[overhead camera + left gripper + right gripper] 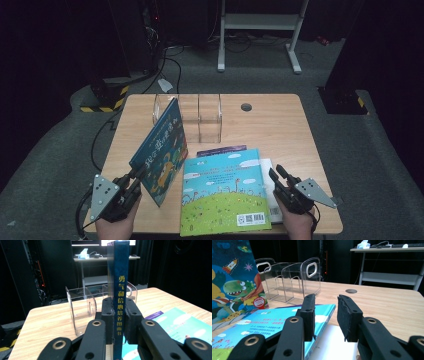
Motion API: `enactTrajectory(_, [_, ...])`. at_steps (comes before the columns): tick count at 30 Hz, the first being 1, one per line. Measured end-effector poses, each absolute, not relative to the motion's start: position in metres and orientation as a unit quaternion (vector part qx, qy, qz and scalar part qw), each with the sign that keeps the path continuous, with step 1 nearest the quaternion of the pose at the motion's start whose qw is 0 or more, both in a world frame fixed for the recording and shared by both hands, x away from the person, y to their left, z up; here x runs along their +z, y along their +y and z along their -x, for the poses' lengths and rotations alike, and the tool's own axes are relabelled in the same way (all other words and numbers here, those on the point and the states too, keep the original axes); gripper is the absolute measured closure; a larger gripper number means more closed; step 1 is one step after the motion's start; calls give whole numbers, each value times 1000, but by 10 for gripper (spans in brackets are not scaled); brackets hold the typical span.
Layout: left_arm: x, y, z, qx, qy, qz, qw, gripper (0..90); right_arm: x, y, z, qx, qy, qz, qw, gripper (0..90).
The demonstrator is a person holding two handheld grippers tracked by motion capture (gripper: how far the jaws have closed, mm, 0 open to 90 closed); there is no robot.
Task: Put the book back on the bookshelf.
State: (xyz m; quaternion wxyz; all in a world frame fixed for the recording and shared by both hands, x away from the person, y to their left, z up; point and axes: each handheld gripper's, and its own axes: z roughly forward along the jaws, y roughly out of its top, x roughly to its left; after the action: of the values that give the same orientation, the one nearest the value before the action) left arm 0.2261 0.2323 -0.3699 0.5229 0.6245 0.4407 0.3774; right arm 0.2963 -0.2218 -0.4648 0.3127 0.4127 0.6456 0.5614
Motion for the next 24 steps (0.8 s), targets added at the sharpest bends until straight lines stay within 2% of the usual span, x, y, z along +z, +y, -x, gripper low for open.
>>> enactTrajectory(6, [-376, 230, -230, 367, 444, -629, 522, 780, -465, -220, -296, 562, 647, -412, 310, 659])
enactTrajectory(16, [-387, 222, -238, 361, 446, -634, 519, 755, -467, -220, -299, 542, 655, -427, 309, 576])
enactTrajectory(24, [-396, 223, -245, 371, 443, -632, 517, 787, -466, -226, -298, 540, 651, -436, 309, 561])
